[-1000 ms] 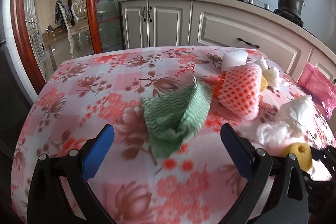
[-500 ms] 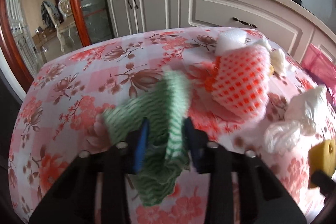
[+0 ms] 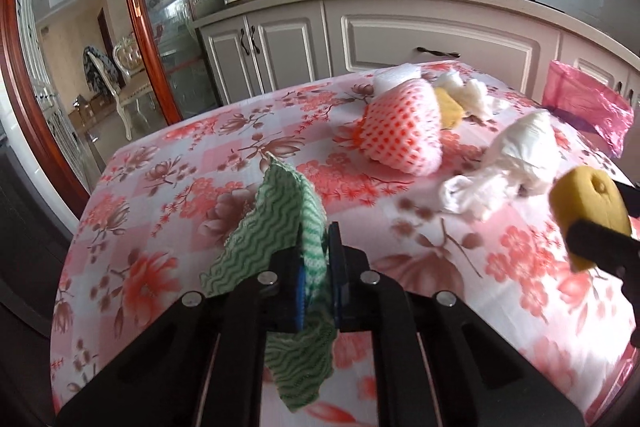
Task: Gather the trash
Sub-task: 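Carry the cloth and sponge to the pink bin and open both tools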
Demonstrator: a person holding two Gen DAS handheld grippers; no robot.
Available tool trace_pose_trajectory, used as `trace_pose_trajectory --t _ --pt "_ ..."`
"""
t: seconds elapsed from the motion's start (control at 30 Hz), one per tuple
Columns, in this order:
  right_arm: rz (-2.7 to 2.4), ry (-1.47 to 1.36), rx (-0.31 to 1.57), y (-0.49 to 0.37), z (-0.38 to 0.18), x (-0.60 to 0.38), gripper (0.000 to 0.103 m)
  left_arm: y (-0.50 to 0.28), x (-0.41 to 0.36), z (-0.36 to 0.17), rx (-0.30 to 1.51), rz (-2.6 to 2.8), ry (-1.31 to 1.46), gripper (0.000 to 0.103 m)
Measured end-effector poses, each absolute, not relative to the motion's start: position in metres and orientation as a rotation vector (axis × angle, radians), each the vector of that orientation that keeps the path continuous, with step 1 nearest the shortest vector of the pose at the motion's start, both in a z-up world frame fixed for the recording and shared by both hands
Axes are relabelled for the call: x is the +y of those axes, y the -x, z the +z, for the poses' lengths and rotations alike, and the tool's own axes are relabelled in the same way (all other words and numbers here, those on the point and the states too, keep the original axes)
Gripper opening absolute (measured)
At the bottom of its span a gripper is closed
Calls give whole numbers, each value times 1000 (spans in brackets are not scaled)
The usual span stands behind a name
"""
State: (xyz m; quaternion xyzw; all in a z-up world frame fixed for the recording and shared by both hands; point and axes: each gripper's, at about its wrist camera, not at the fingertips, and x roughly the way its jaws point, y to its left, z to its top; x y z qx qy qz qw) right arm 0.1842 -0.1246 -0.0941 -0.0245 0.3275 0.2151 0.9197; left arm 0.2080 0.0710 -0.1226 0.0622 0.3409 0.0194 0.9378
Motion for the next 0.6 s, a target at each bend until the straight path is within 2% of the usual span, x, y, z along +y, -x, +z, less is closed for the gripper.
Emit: trace_pose_trajectory --t 0.6 --pt "421 -3 586 -161 -70 -152 57 -167 34 -84 608 11 -189 9"
